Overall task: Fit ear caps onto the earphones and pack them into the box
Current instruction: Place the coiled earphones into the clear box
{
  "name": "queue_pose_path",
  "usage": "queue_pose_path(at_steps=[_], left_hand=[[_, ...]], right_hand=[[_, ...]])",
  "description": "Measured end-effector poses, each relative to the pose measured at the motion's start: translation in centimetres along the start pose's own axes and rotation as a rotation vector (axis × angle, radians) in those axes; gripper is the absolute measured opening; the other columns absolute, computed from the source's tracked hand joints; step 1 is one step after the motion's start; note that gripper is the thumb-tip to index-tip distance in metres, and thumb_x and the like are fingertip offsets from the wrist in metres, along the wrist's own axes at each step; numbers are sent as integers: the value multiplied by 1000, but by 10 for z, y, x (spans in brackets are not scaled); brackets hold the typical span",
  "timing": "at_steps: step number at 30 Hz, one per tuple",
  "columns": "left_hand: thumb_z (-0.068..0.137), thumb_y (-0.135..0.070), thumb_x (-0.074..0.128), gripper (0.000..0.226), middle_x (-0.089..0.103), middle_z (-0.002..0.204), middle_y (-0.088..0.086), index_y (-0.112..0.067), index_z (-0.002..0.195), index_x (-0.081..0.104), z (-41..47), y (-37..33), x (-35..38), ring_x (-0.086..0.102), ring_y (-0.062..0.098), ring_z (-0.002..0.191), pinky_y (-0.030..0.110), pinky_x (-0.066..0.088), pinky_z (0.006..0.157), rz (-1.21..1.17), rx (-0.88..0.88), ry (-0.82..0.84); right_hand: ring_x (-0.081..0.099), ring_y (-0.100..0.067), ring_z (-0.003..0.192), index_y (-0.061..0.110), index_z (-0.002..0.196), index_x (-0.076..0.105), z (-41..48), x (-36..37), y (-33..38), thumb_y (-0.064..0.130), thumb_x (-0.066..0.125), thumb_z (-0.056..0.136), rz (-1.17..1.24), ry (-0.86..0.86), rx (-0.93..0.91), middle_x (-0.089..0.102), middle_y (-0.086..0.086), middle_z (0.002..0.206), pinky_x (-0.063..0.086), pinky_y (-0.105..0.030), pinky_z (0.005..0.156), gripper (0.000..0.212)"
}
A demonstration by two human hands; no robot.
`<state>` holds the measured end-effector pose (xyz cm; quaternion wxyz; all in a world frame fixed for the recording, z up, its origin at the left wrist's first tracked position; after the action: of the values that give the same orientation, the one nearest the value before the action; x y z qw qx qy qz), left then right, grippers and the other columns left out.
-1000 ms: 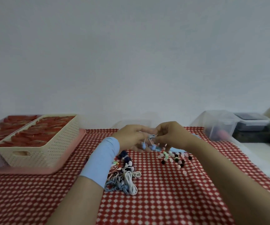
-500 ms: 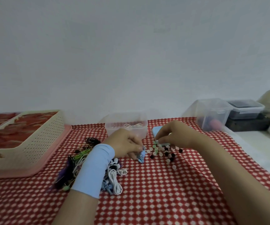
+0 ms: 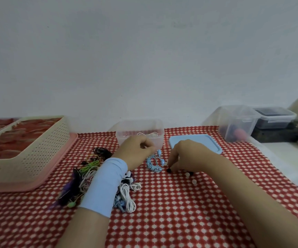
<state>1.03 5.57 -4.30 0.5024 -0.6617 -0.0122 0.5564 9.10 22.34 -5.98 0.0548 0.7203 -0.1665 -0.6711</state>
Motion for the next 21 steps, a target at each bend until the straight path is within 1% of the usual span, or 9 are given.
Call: queue_pose_path(at_steps=[2, 4, 6, 9, 11, 14, 16, 17, 21], left_hand=[[94, -27, 62, 9, 71, 90, -12, -22, 90, 67, 0, -1, 1, 65, 1, 85, 18, 48, 77, -40, 11, 8], [96, -23, 58, 7, 74, 85, -10, -19, 93, 64, -2, -2, 3, 68, -1, 84, 19, 49, 80, -94, 14, 37], [98, -19, 56, 9, 75, 84, -11, -22, 102, 63, -3, -1, 4, 67, -1, 88, 15, 44, 78, -141, 16, 53], [99, -17, 53, 26, 75, 87, -12, -34, 112, 67, -4, -1, 3, 64, -7, 90, 4, 39, 76, -160, 38, 67], [98, -15, 55, 26, 76, 88, -11, -33, 107, 71, -4, -1, 2, 65, -10, 87, 2, 40, 76, -184, 37, 78], [96, -16, 59, 19, 76, 87, -8, -28, 101, 73, -4, -2, 2, 66, -9, 84, -1, 41, 73, -231, 20, 90], [94, -18, 62, 15, 77, 88, -7, -25, 102, 73, -5, -1, 2, 67, -7, 85, 0, 43, 71, -269, 11, 102], [94, -18, 63, 14, 77, 88, -6, -24, 103, 72, -5, 0, 3, 68, -6, 85, 0, 44, 71, -279, 9, 109], [93, -17, 65, 14, 77, 90, -4, -19, 104, 72, -5, 3, 3, 69, -5, 83, 2, 45, 68, -324, 1, 85]], right_hand=[[65, -2, 81, 35, 92, 82, 0, 1, -1, 37, 80, 84, 20, -9, -8, 74, 21, 89, 60, -29, 81, 8], [66, -2, 83, 33, 90, 81, 0, 0, -4, 34, 79, 85, 95, -39, -11, 74, 20, 88, 59, -28, 82, 5], [69, -4, 83, 30, 90, 80, -1, -3, -7, 30, 78, 87, 196, -68, -11, 74, 19, 88, 59, -25, 81, 4], [72, -7, 80, 28, 90, 78, -3, -9, -8, 24, 77, 88, 262, -66, -16, 75, 15, 89, 62, -26, 78, 5], [73, -9, 73, 27, 91, 76, -5, -10, -9, 20, 76, 89, 288, -48, -17, 75, 12, 89, 62, -25, 72, 7], [71, -19, 59, 23, 96, 72, -7, -12, -10, 13, 72, 90, 414, -83, -13, 77, 3, 84, 62, -31, 62, 11], [66, -19, 54, 18, 93, 74, -7, -14, -10, 9, 70, 91, 503, -121, -34, 78, -3, 79, 55, -26, 53, 10], [64, -17, 53, 16, 91, 75, -7, -16, -10, 8, 72, 91, 546, -132, -42, 77, -5, 77, 51, -23, 50, 8], [61, -13, 49, 12, 92, 75, -10, -20, -7, 6, 76, 89, 656, -127, -49, 77, -7, 77, 46, -18, 47, 7]])
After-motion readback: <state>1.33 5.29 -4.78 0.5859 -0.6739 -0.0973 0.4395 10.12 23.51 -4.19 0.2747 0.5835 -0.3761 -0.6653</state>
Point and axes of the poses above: each hand's wrist, its own z-axis towards the middle knuckle, its own x-axis out of the palm, y = z × x, the point moved 3 cm from there along z, towards the middle knuckle
